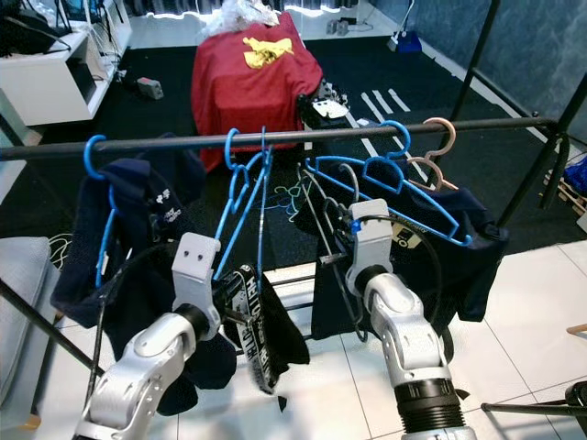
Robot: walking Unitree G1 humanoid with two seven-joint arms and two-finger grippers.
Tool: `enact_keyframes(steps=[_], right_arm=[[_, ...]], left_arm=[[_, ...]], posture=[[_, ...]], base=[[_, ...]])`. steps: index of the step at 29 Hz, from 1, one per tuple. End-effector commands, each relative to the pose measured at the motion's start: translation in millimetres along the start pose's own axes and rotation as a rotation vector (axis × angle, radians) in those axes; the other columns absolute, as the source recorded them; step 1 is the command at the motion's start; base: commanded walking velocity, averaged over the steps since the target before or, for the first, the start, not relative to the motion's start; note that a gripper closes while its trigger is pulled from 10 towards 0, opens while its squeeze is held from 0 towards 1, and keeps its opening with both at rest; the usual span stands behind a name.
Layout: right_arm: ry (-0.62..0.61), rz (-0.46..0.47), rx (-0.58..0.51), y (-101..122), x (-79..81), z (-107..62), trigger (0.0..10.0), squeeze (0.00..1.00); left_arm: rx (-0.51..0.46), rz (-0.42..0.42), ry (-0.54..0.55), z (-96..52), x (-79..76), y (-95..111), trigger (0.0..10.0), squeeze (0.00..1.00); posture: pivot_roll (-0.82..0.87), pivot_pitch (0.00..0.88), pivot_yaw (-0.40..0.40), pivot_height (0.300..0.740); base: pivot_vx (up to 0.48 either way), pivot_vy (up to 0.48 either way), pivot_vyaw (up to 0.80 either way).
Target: Hang hanger
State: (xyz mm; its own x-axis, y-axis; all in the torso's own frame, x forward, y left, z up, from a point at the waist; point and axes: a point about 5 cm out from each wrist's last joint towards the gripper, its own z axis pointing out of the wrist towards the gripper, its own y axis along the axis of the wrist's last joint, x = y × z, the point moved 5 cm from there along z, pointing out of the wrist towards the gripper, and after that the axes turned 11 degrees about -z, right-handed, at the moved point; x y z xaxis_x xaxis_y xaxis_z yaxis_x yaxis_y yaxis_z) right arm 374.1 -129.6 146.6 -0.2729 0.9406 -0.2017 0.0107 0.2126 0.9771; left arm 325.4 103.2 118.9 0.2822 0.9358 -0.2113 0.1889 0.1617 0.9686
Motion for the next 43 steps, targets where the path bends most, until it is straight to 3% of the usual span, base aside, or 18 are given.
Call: enact_keyframes(steps=[1, 5, 9, 13, 18, 22, 25, 31, 34, 43], right_arm=[[-0.021, -0.011, -0.063, 17.6, -6.8, 1.1, 10.0, 0.0], [-0.014, 0.023, -0.083, 27.7, -16.2, 7.9, 10.0, 0.0], [0.113, 0.037, -0.037, 29.0, -10.3, 20.3, 10.0, 0.0], [0.142, 0.038, -0.032, 33.4, -10.3, 29.1, 10.0, 0.0], [0.182, 0.02, -0.039, 50.4, -12.6, 48.6, 10.0, 0.0], [0.181, 0.015, -0.041, 53.0, -14.2, 51.2, 10.0, 0.0], [0.189, -0.005, -0.065, 65.5, -16.2, 57.8, 10.0, 0.0], [0.196, 0.002, -0.067, 69.1, -15.7, 61.4, 10.0, 0.0], [0.194, 0.048, -0.043, 66.4, -18.7, 66.6, 10.0, 0.0], [0.197, 0.059, 0.025, 55.9, -25.0, 70.6, 10.0, 0.0]], left_arm=[[0.023, 0.011, 0.016, -1.9, 5.5, -4.5, 10.0, 0.0], [0.027, 0.017, 0.016, -2.4, 7.2, -3.7, 10.0, 0.0], [0.029, 0.023, 0.021, -3.1, 9.0, -3.4, 10.0, 0.0], [0.027, 0.019, 0.031, -5.3, 10.5, -3.7, 10.0, 0.0], [0.035, 0.017, 0.058, -17.5, 15.8, -7.2, 10.0, 0.0], [0.036, 0.016, 0.062, -19.3, 17.1, -7.4, 10.0, 0.0], [0.042, 0.014, 0.088, -28.7, 22.5, -10.1, 10.0, 0.0], [0.05, 0.014, 0.099, -32.6, 25.0, -12.1, 10.0, 0.0], [0.057, 0.019, 0.094, -32.9, 25.4, -12.3, 10.0, 0.0], [0.06, 0.022, 0.097, -34.6, 26.0, -12.0, 10.0, 0.0]], posture=[[0.02, 0.1, -0.01, 0.74], [0.02, 0.103, -0.004, 0.74], [0.02, 0.121, -0.011, 0.74], [0.02, 0.131, -0.019, 0.74], [0.04, 0.163, -0.034, 0.74], [0.04, 0.163, -0.034, 0.74], [0.05, 0.182, -0.046, 0.74], [0.05, 0.185, -0.043, 0.74], [0.04, 0.188, -0.038, 0.74], [0.05, 0.18, -0.051, 0.74]], base=[[0.0, 0.0, 0.0], [0.0, 0.0, 0.0], [0.0, 0.0, 0.0], [0.0, 0.0, 0.0], [0.0, 0.0, 0.0], [0.0, 0.0, 0.0], [0.0, 0.0, 0.0], [0.0, 0.0, 0.0], [0.0, 0.0, 0.0], [0.0, 0.0, 0.0]])
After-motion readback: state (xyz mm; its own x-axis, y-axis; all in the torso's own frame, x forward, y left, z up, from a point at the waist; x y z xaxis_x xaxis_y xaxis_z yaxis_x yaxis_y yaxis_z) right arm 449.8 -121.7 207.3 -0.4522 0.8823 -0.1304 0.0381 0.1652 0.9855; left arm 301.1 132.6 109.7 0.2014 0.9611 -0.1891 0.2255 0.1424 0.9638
